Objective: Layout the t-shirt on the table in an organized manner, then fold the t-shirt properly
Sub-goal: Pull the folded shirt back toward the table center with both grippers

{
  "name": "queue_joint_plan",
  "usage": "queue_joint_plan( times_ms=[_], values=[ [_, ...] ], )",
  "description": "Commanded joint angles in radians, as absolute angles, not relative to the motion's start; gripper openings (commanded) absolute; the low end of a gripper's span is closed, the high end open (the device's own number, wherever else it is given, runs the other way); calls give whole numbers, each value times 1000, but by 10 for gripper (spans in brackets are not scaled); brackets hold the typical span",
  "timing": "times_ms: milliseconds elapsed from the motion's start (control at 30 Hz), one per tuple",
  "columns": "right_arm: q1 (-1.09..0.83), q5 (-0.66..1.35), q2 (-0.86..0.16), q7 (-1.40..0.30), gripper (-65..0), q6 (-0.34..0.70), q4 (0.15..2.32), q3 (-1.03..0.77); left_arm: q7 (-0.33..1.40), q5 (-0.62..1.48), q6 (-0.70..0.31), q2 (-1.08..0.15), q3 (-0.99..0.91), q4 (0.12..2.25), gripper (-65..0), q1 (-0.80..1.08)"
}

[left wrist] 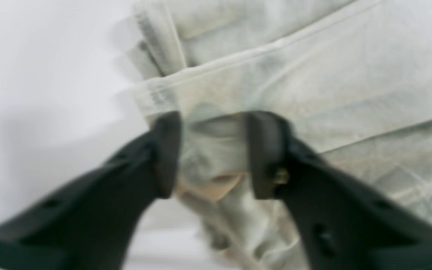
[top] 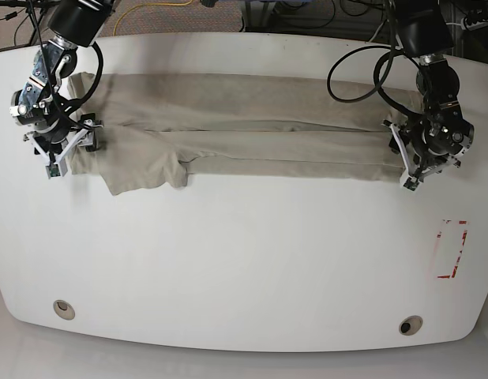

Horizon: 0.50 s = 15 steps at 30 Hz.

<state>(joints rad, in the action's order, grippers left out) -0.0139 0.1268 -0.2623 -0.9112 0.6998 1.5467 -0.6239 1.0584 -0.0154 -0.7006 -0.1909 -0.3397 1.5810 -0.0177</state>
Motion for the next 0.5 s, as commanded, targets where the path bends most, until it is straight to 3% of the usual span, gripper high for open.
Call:
queue_joint_plan(
  times_ms=[0, 233, 467],
  values=[
    [24, 137, -262, -924, -157, 698, 1649, -625, 1072, -19, -698, -189, -363, 1670, -267, -42],
    [99, 136, -255, -993, -154, 698, 1675, -593, 1110, -16, -698, -170, -363, 1793, -264, -44],
    [216, 134, -254, -986, -154, 698, 1509, -490, 1113, 5, -698, -156, -363, 1862, -264, -44]
  ],
)
